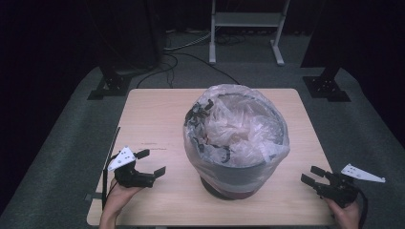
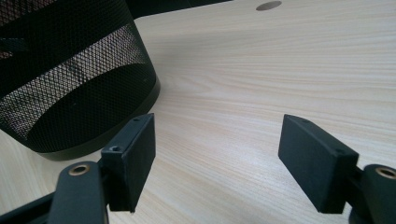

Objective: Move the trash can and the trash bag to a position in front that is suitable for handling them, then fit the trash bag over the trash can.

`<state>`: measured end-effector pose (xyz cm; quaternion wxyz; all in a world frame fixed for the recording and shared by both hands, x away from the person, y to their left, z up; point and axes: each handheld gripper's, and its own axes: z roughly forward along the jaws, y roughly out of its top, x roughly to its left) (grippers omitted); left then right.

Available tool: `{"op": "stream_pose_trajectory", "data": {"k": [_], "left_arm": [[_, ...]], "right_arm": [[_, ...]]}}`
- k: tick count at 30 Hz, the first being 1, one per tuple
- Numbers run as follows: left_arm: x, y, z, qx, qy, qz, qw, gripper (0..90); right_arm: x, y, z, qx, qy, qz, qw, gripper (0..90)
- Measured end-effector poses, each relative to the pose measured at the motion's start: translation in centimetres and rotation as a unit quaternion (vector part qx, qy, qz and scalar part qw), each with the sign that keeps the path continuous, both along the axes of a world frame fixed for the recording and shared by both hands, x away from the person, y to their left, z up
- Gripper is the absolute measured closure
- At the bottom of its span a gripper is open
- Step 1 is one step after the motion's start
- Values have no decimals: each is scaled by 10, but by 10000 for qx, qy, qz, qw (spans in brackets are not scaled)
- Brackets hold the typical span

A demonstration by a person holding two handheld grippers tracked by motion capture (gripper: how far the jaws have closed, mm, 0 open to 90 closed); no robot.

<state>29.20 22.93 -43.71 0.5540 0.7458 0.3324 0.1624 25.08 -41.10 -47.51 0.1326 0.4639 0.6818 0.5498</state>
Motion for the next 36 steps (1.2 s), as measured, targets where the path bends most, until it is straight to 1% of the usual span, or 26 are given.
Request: {"op": "stream_pose_trajectory", "data": {"k": [12,14,16,18,23,27,31,34,36], "left_arm": [[0,-2,-1,5,8,-52,10000,21],[1,-2,-2,-40,12,-76,10000,21],[2,-1,-2,-37,12,-73,10000,21],[3,0,-2,-38,17,-67,10000,21],[2,1,0,-168,-24,-53,9998,21],[-1,-3,3,-65,-73,-101,9999,21],[-2,-2,6,-122,-127,-112,9998,21],[-1,1,5,-178,-108,-83,9997,21],[1,2,4,-175,-83,-47,9998,21]], "right_arm": [[2,3,0,-30,-14,17,10000,265],[2,2,1,-7,-26,-21,10000,265],[2,1,1,31,-20,-60,10000,265],[3,0,2,56,-61,-96,9999,265],[2,2,6,-19,-127,-98,9999,265],[-1,2,7,-59,-148,-99,9998,265],[-2,1,9,-27,-175,-134,9998,264],[0,1,10,-16,-199,-162,9997,264],[2,2,9,-21,-196,-167,9997,264]]}}
